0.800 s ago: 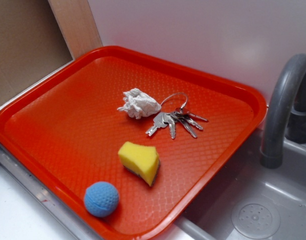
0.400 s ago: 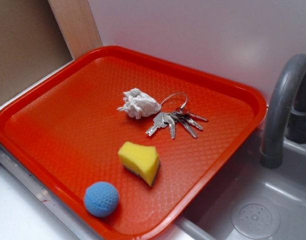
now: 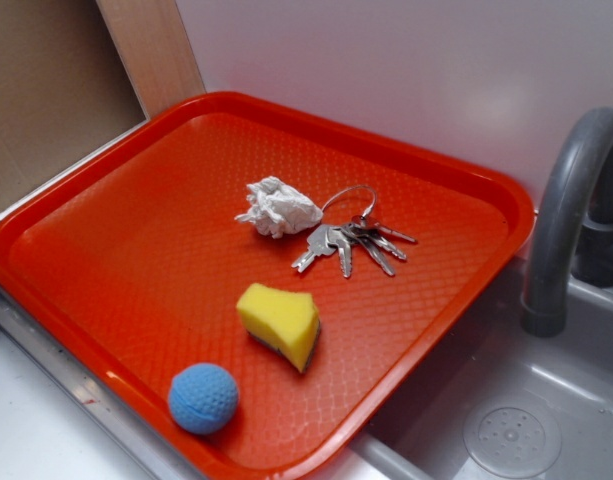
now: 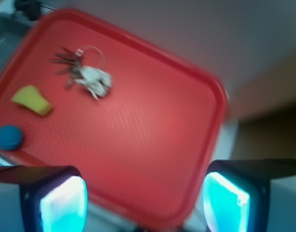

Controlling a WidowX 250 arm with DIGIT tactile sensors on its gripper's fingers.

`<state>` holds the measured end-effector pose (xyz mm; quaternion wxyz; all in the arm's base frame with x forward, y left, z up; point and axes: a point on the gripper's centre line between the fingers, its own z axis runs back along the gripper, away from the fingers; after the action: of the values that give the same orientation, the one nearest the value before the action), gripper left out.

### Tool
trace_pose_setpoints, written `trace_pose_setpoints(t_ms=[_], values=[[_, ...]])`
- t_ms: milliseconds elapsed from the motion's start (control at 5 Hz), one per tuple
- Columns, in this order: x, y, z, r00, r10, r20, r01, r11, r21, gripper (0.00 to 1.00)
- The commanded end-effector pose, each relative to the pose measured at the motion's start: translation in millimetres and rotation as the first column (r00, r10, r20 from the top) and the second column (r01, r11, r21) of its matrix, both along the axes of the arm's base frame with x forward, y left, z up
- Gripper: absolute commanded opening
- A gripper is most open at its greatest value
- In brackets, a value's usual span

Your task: Grab the green sponge.

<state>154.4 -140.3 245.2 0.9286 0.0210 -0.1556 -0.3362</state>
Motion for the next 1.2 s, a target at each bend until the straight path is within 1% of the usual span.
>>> trace_pose_setpoints(t_ms=[0,200,400,600,800,1000], values=[[5,-60,-20,0.943,-0.292,0.158,0.294,0.956,0.006,1.0],[4,-98,-41,0.905,-0.399,0.15,0.407,0.913,-0.024,1.0],[7,-132,-70,0.861,-0.492,0.129,0.502,0.863,-0.059,1.0],[6,-155,-101,0.826,-0.56,0.064,0.564,0.821,-0.09,1.0],[-1,-169,-134,0.79,-0.613,-0.01,0.611,0.788,-0.073,1.0],[-6,-170,-161,0.777,-0.622,-0.095,0.622,0.782,-0.027,1.0]])
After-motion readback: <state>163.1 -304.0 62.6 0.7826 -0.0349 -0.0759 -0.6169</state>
